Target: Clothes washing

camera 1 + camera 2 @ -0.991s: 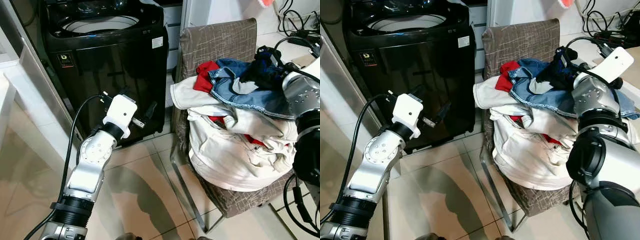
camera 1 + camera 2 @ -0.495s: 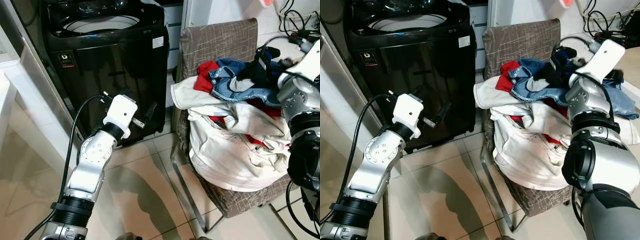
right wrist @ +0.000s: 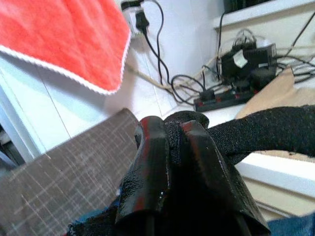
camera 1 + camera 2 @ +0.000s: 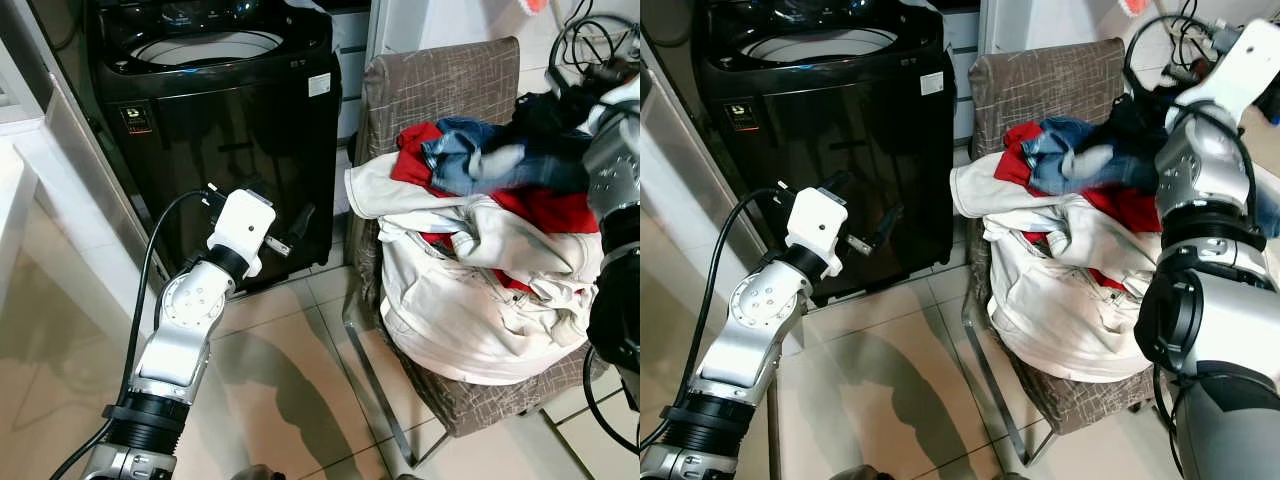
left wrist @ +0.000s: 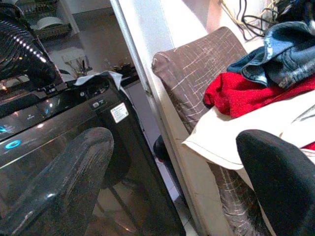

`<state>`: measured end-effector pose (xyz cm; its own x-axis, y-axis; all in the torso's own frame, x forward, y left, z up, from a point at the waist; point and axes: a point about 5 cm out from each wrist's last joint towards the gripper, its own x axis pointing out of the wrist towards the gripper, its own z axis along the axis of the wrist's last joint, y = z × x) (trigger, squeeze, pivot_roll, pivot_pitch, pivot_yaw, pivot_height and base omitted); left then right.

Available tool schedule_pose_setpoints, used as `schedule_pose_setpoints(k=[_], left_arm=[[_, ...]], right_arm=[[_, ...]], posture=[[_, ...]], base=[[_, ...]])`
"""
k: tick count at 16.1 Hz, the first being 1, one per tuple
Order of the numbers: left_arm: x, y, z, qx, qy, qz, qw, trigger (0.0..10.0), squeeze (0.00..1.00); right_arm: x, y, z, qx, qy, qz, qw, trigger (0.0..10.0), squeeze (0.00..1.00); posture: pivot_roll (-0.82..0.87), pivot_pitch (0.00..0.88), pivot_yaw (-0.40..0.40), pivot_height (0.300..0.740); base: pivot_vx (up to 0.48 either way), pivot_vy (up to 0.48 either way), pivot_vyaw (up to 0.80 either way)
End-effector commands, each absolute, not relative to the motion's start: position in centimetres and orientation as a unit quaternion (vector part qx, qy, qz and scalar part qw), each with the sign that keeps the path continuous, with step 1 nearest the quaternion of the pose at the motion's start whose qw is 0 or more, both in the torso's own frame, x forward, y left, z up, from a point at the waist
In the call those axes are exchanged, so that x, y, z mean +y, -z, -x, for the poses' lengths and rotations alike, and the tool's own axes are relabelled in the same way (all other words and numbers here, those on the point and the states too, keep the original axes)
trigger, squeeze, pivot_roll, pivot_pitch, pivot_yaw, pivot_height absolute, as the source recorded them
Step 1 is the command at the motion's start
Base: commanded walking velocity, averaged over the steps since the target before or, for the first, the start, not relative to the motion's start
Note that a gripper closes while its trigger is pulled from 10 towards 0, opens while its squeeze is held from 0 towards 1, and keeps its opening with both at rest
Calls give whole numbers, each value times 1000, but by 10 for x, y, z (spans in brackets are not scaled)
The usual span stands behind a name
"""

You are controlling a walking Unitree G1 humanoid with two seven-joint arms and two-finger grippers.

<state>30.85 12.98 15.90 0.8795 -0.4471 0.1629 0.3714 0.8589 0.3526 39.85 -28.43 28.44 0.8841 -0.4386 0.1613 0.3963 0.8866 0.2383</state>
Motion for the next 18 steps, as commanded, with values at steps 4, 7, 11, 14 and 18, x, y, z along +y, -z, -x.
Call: schedule_pose_setpoints(k=[4, 7, 11, 14, 18], left_arm=[[131, -160, -309, -119, 207, -160, 958, 10000, 0], [134, -158, -311, -115, 177, -157, 965, 10000, 0], [142, -151, -316, -82, 51, -88, 991, 10000, 0], [148, -131, -312, -35, -28, -83, 996, 10000, 0], [156, -119, -306, -9, -45, -98, 994, 10000, 0]], right_arm=[[-273, -307, -399, -156, 169, -40, 972, 0, 0], [-236, -300, -405, -171, 87, 14, 981, 0, 0], [-189, -260, -405, -146, -7, 24, 989, 0, 0], [-153, -213, -395, -109, -80, 28, 990, 0, 0], [-149, -164, -378, -52, -102, 25, 993, 0, 0]], posture=[[-26, 0, 8, 740], [-26, 0, 8, 740], [-26, 0, 8, 740], [1, 0, -16, 740], [4, 0, -21, 740]], base=[[0, 0, 0], [0, 0, 0], [0, 0, 373], [0, 0, 710], [0, 0, 684]])
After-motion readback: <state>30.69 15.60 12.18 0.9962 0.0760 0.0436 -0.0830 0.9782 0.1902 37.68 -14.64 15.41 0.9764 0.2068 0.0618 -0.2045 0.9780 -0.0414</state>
